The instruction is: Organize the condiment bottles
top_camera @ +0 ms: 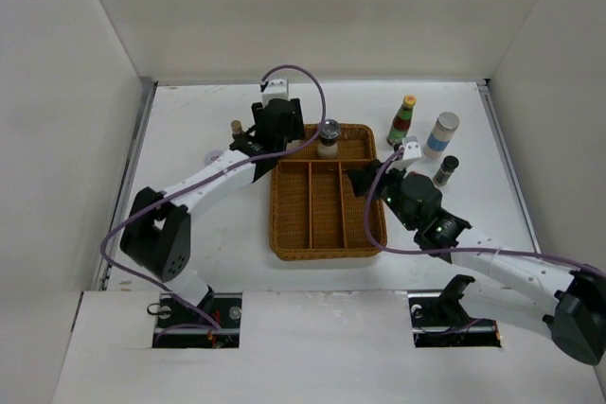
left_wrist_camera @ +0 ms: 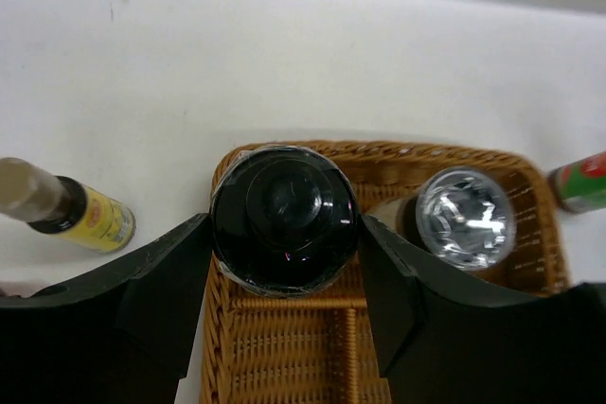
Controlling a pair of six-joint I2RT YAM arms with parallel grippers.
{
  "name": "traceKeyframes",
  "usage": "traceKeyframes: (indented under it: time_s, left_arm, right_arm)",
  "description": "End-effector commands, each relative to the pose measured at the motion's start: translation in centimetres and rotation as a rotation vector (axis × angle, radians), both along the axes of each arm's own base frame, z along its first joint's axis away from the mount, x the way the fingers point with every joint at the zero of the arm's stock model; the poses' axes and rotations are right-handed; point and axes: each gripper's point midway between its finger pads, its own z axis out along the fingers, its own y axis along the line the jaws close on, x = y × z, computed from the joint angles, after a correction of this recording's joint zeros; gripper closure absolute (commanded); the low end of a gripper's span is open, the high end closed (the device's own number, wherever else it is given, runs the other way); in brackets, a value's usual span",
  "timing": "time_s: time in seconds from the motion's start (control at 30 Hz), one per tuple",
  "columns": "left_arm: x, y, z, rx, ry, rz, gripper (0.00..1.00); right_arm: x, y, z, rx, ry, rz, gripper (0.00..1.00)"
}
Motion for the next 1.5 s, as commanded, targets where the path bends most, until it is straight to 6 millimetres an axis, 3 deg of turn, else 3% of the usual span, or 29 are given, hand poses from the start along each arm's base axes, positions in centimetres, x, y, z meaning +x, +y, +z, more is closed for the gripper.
traceKeyframes:
  time_s: [0.0, 0.23, 0.33, 0.47, 0.57, 0.77, 0.87, 1.0, 1.13, 1.2, 1.33, 1.47]
  left_arm:
    - [2.7, -1.2, 5.6, -0.087, -0.152, -0.012, 0.63]
    - [4.1, -2.6, 0.3, -0.041, -0.068, -0.028, 0.63]
    - [4.2, -2.8, -2.5, -0.018, -0.033, -0.026, 0.62]
    - [3.7, -2.1, -5.0, 0.001, -0.008, 0.006, 0.46]
    - [3.1, -1.8, -4.9, -0.003, -0.04, 0.029, 0.26]
    - [1.7, -1.9, -3.5, -0.022, -0.084, 0.036, 0.09]
    - [0.4, -1.2, -0.6, -0.077, -0.163, 0.044, 0.02]
    - [-2.0, -0.2, 4.7, -0.223, -0.341, 0.029, 0.0]
    - [-5.3, 0.0, 6.9, -0.318, -0.442, -0.014, 0.0]
    - [-7.2, -0.1, 6.8, -0.344, -0.456, -0.045, 0.04]
    - [-10.4, -0.8, 4.8, -0.388, -0.447, -0.103, 0.15]
    - [-12.6, -2.1, 2.0, -0.396, -0.395, -0.168, 0.16]
  right_arm:
    - [0.3, -0.5, 2.2, 0.074, -0.056, -0.027, 0.44]
    - [0.4, -1.1, 2.1, 0.082, -0.058, -0.046, 0.44]
    - [0.7, -1.3, 1.9, 0.083, -0.054, -0.061, 0.38]
    - [1.2, -2.7, 1.8, 0.082, -0.058, -0.124, 0.26]
    - [1.8, -4.2, 1.6, 0.078, -0.052, -0.179, 0.18]
    - [3.0, -8.3, 0.9, 0.063, -0.022, -0.329, 0.19]
    - [3.2, -11.4, 0.8, 0.024, 0.002, -0.45, 0.19]
    - [2.6, -16.2, -0.3, -0.08, 0.051, -0.666, 0.14]
    - [1.9, -17.6, -3.0, -0.196, 0.141, -0.73, 0.13]
    - [1.6, -17.8, -4.3, -0.219, 0.181, -0.733, 0.13]
    - [1.8, -18.0, -5.6, -0.252, 0.238, -0.721, 0.12]
    - [2.7, -17.9, -6.5, -0.241, 0.281, -0.696, 0.13]
